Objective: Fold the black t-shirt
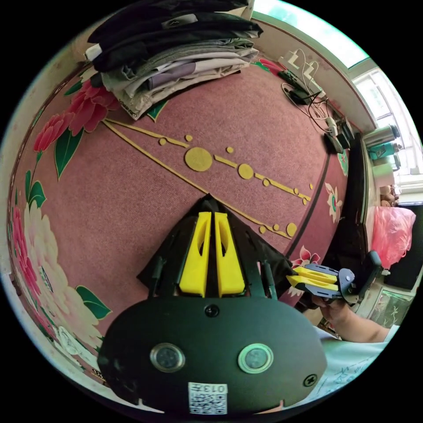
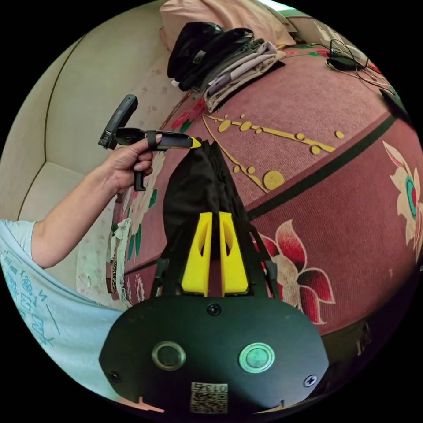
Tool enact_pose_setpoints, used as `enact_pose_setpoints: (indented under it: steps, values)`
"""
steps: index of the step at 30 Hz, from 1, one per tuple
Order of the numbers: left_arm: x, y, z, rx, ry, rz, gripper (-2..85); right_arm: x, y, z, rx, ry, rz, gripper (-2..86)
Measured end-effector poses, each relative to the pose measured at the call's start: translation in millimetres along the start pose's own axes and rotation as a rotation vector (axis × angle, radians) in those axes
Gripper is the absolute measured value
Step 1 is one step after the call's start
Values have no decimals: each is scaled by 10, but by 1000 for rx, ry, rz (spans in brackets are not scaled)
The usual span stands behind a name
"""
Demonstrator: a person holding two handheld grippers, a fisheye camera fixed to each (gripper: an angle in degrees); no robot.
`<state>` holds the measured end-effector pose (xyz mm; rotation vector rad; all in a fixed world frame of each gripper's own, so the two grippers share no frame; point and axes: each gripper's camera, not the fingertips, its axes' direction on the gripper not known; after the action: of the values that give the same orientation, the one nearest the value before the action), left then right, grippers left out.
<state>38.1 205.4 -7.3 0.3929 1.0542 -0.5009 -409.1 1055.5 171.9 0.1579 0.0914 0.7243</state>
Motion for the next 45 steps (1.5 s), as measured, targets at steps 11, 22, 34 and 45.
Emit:
enact_pose_setpoints:
  steps: [11, 22, 34, 45]
  values:
    - [-187, 380, -363, 161, 142, -3, 140, 616, 138, -256, -13, 67, 64, 135]
    - [-191, 643, 78, 4, -8, 238, 167, 623, -192, -19, -51, 136, 30, 157]
    - [134, 1320, 364, 117, -48, 240, 53, -150, -737, 425, -36, 545, 50, 40]
    - [27, 2395, -284, 433, 80, 145, 34, -987, -1520, -135, 33, 691, -289, 28]
